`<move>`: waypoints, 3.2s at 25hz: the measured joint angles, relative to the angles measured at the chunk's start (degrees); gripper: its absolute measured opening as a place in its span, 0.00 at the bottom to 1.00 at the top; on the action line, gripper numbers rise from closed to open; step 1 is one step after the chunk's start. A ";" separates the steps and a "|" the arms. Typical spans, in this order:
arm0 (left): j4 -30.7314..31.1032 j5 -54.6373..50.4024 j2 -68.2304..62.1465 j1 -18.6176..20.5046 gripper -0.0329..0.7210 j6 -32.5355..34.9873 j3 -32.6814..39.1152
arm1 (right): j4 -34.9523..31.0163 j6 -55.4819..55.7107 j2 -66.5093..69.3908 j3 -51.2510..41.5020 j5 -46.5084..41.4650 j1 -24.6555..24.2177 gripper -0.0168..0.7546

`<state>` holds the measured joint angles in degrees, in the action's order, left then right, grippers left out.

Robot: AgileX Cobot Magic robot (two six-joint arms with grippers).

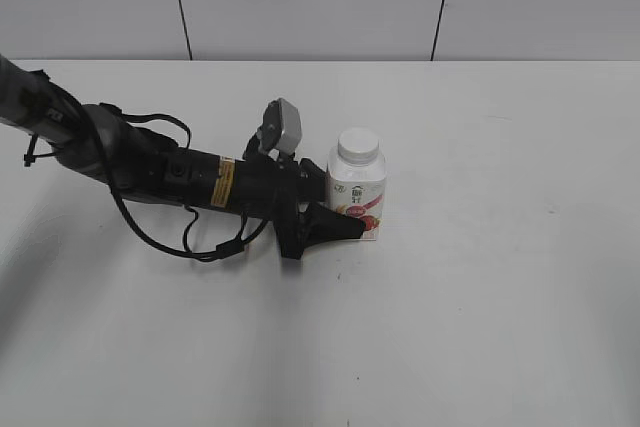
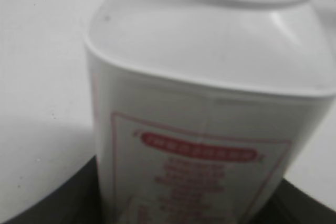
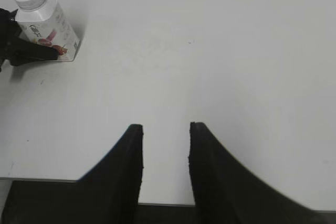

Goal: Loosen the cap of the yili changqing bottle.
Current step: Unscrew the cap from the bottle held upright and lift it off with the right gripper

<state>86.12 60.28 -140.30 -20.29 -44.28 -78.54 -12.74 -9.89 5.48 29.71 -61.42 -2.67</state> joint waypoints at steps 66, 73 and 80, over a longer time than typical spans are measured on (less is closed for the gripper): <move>0.92 0.19 0.00 0.00 0.59 1.47 -0.06 | -0.68 29.41 112.46 73.26 -8.09 31.15 0.74; 0.98 0.19 0.00 0.00 0.59 1.47 -0.06 | -0.64 29.83 113.71 73.26 -7.04 31.15 0.74; 0.98 0.19 0.00 0.00 0.59 1.47 -0.06 | -0.51 29.95 113.79 73.33 -5.06 31.91 0.74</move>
<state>87.09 60.46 -140.30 -20.29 -42.81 -78.60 -13.25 20.06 119.27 103.04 -66.48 29.25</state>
